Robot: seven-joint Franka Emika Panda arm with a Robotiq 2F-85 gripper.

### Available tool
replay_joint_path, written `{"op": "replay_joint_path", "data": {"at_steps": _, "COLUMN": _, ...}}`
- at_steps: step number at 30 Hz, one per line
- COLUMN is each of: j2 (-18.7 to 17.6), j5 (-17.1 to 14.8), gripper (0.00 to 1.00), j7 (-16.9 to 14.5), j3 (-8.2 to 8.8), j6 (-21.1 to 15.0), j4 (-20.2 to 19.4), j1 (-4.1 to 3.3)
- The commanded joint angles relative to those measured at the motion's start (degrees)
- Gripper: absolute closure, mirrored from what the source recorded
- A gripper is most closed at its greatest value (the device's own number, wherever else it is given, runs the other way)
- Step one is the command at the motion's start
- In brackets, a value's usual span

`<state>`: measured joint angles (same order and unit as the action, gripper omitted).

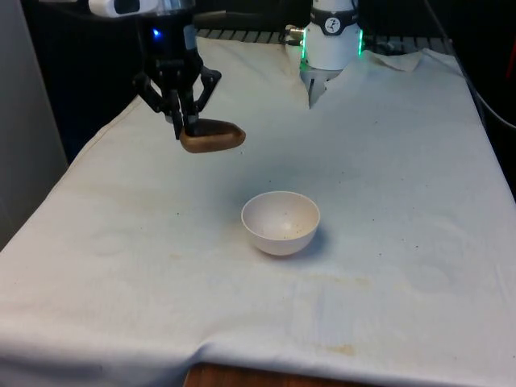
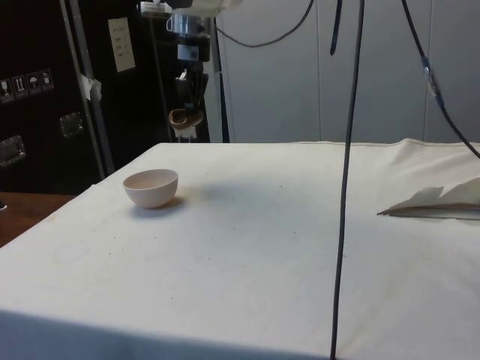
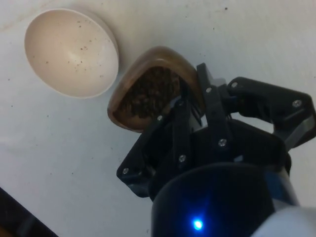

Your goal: Pour the coffee beans from the cup into the bowl.

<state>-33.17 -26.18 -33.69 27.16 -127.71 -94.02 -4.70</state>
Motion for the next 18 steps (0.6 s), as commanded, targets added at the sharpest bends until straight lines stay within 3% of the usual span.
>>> {"op": "replay_joint_path", "data": {"at_steps": 1, "j2": 0.63, "j5": 1.09, "gripper": 1.00, "j7": 1.15, "j3": 0.40, "j6": 0.29, "j4": -0.23, "j1": -0.69}}
{"op": "replay_joint_path", "data": {"at_steps": 7, "j2": 1.89, "j5": 3.55, "gripper": 1.00, "j7": 3.61, "j3": -0.40, "j6": 0.46, "j4": -0.29, "j1": -0.97}}
{"op": "replay_joint_path", "data": {"at_steps": 8, "j2": 1.55, "j5": 2.98, "gripper": 1.00, "j7": 2.92, "j3": -0.86, "j6": 0.46, "j4": 0.06, "j1": -0.34}}
{"op": "replay_joint_path", "data": {"at_steps": 9, "j2": 2.06, "j5": 3.90, "gripper": 1.00, "j7": 4.01, "j3": -0.57, "j6": 0.40, "j4": -0.29, "j1": -1.03}}
{"op": "replay_joint_path", "data": {"at_steps": 16, "j2": 2.81, "j5": 6.53, "gripper": 1.00, "j7": 6.70, "j3": -1.60, "j6": 0.00, "j4": -0.40, "j1": -1.32}}
{"op": "replay_joint_path", "data": {"at_steps": 17, "j2": 2.52, "j5": 6.07, "gripper": 1.00, "j7": 6.13, "j3": -2.06, "j6": 0.46, "j4": 0.06, "j1": -0.69}}
{"op": "replay_joint_path", "data": {"at_steps": 18, "j2": 2.86, "j5": 6.93, "gripper": 1.00, "j7": 7.10, "j3": -1.72, "j6": 0.00, "j4": -0.40, "j1": -1.38}}
